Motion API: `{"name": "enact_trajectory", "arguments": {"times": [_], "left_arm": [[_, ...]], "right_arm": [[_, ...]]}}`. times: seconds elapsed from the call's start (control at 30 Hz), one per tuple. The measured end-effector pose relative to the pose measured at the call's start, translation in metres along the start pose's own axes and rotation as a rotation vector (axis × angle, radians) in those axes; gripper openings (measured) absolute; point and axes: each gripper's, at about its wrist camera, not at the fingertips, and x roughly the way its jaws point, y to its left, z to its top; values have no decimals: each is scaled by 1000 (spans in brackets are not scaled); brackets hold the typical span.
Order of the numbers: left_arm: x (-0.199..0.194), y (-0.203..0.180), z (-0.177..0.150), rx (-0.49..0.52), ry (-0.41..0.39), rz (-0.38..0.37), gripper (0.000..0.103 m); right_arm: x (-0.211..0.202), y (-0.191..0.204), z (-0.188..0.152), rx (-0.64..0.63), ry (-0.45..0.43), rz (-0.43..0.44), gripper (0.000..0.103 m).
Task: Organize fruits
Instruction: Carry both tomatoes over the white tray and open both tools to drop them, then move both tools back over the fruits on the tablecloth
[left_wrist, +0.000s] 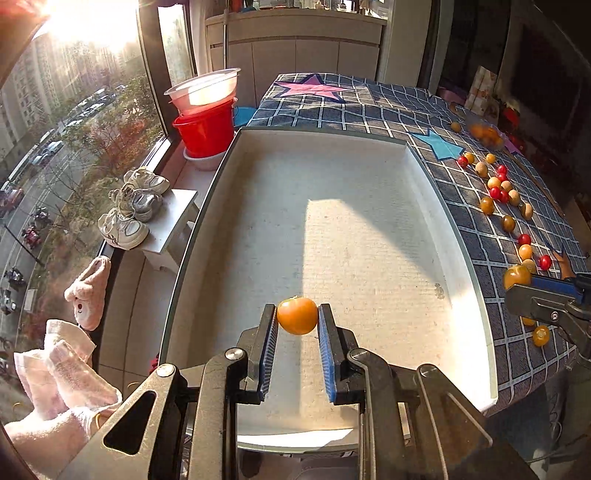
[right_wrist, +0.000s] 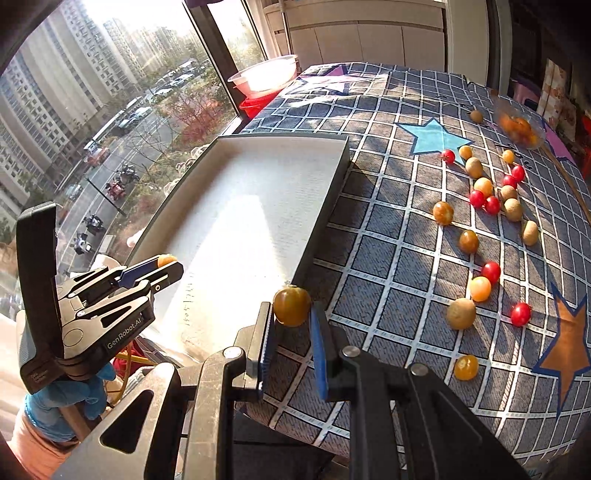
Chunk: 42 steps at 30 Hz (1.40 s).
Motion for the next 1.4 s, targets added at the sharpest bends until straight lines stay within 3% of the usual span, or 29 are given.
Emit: {"name": "enact_trajectory", "arguments": {"times": [0.17, 0.53, 0.67, 0.7, 0.77, 0.8, 0.87, 0.93, 1.07, 1.4], "left_arm": [[9, 10, -8, -23, 26, 8, 23], [12, 7, -11, 6, 17, 30, 23], [11, 6, -11, 16, 11, 36, 25], [10, 5, -11, 22, 10, 47, 28], [9, 4, -12, 34, -7, 75, 77], [6, 3, -13, 35, -28, 85, 82], [3, 2, -13, 45, -45, 76, 82], [4, 1, -11, 47, -30, 58, 83], [-1, -5, -8, 43, -28, 40, 83], [-10, -38, 4, 96, -29, 31, 83]], "right_arm": [[34, 37, 11, -75, 54, 17, 21], [81, 44, 18, -87, 173, -7, 22], [82, 47, 21, -91, 164, -14, 23], [82, 47, 21, -91, 164, -14, 23], [72, 47, 24, -83, 139, -7, 36], [72, 47, 24, -83, 139, -7, 42], [63, 45, 27, -73, 106, 0, 57], [54, 41, 31, -58, 71, 8, 60], [37, 29, 35, -22, 30, 14, 77], [4, -12, 26, 50, -34, -12, 79]]}}
